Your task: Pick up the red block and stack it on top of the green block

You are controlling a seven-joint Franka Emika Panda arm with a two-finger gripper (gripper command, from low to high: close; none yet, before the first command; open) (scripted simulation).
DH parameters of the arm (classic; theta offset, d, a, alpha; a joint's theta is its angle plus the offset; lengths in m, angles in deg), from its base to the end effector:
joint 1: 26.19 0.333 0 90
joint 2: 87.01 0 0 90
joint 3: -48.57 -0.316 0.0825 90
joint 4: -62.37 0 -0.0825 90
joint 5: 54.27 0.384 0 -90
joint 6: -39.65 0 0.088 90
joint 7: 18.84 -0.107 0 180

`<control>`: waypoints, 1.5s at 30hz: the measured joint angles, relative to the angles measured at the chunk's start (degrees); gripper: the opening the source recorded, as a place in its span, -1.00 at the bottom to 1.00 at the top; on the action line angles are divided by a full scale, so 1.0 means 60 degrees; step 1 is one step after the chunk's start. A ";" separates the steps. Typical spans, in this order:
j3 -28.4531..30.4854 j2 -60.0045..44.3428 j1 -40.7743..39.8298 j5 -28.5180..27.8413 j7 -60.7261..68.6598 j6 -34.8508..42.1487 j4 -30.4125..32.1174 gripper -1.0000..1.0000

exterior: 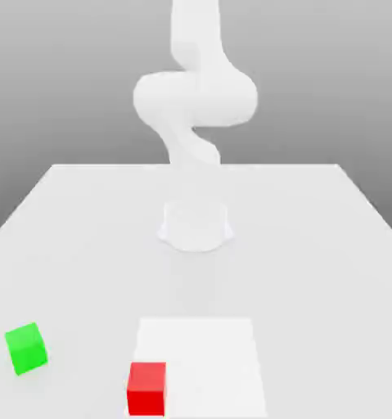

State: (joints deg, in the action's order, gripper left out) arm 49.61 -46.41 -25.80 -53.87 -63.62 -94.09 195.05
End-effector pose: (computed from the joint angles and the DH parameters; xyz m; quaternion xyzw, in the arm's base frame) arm 0.3806 -0.0066 0.6736 -0.8616 0.3622 -0.3259 0.1424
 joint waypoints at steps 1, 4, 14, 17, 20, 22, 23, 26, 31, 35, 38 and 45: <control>0.0072 -0.0376 0.0024 0.0032 0.0078 -0.0143 0.0064 0.00; 0.0255 -0.1442 0.0068 0.0141 0.0315 -0.0543 0.0246 0.00; 0.0757 -0.4910 0.0127 0.0494 0.1080 -0.1846 0.0837 0.00; 0.0846 -0.5947 0.0074 0.0574 0.1290 -0.2238 0.1015 0.00; 0.0909 -0.6982 -0.0024 0.0611 0.1471 -0.2626 0.1191 0.00; 0.0932 -0.7668 -0.0085 0.0589 0.1557 -0.2893 0.1312 0.00; 0.0947 -0.8010 -0.0111 0.0565 0.1591 -0.3026 0.1372 0.00; 0.0938 -0.9039 -0.0193 0.0600 0.1719 -0.3588 0.1431 0.00; 0.0682 -1.0366 -0.0394 0.0924 0.1974 -0.4652 0.1253 -1.00; 0.0678 -1.0366 -0.0397 0.0914 0.1964 -0.4645 0.1252 -1.00; 0.0706 -1.0186 -0.0384 0.0850 0.1920 -0.4497 0.1283 -1.00; 0.1804 -0.8439 -0.1001 0.0556 0.1356 -0.3052 0.1598 -1.00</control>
State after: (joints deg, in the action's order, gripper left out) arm 60.43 -97.04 -31.81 -50.53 -55.48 -112.40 204.63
